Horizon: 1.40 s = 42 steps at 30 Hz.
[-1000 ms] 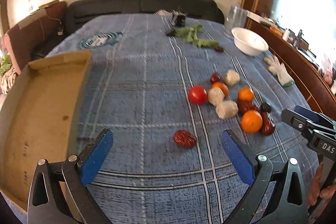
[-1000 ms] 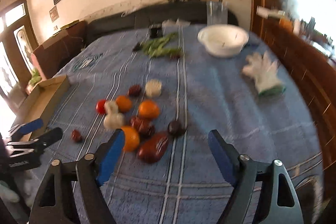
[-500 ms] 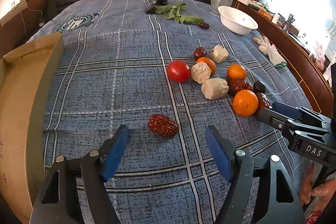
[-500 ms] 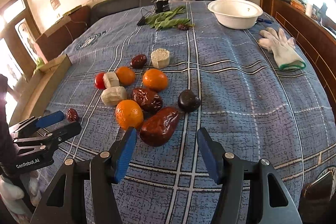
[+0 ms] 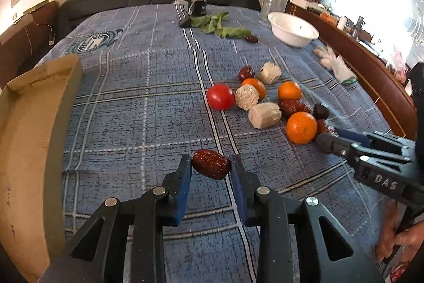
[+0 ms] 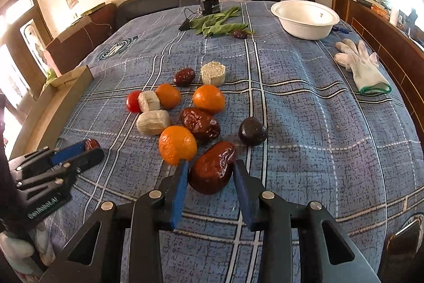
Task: Organize fruits
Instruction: 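Carry the jujube with the left gripper into the cardboard tray while the right gripper grasps a large dark jujube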
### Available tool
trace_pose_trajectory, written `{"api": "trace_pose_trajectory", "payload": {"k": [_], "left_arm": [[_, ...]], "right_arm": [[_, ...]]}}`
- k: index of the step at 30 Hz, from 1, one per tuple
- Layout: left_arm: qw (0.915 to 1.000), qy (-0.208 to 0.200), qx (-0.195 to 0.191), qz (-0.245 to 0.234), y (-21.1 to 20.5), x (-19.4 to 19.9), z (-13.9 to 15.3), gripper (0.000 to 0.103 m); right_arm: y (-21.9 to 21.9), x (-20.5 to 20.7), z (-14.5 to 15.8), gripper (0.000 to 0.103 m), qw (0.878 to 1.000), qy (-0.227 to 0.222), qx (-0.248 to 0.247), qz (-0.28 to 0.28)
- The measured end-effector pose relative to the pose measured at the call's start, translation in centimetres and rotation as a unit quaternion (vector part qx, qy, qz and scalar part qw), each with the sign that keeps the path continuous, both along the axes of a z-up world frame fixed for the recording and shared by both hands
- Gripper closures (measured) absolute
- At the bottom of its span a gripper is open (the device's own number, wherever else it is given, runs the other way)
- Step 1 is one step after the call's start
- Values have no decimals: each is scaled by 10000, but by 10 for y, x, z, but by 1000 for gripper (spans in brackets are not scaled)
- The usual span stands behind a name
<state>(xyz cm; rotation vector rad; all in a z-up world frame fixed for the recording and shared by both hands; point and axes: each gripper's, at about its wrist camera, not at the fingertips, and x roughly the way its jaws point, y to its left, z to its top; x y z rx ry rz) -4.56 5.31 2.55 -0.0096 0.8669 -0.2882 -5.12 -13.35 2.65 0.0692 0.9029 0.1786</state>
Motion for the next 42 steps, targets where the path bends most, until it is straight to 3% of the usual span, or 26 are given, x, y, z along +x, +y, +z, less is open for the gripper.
{"api": "trace_pose_trajectory", "payload": {"k": [7,14,21,26,30,36,40,41,42], "left_arm": [[9987,-206,-396,229,37,-27,25,74],[9938,-287,-818,695,103,-44,46,74],[9881,-331,-579,1383,180,-32,62,74],[9834,-254,-629,1681,221,-36,54,74],[9791,-103,-783,1876,243,-33,38,74],[9789,-40,-876,1844,240,-33,29,74],[9803,-130,-772,1815,235,-40,34,74],[9801,-142,-777,1819,235,-41,35,74],[9801,-149,-787,1818,235,-42,36,74]], "right_arm": [[20,-24,26,67,9994,-278,129,152],[84,-32,57,71,9945,-497,361,844],[169,-16,75,72,9836,-554,453,1653],[180,-6,53,72,9852,-252,109,1690],[160,-6,22,53,9907,61,-64,1360],[152,-5,-7,48,9936,382,-224,1042],[141,-10,-8,51,9955,341,-18,883],[138,-13,-6,64,9955,325,66,889],[137,-15,-5,67,9951,308,100,930]]}}
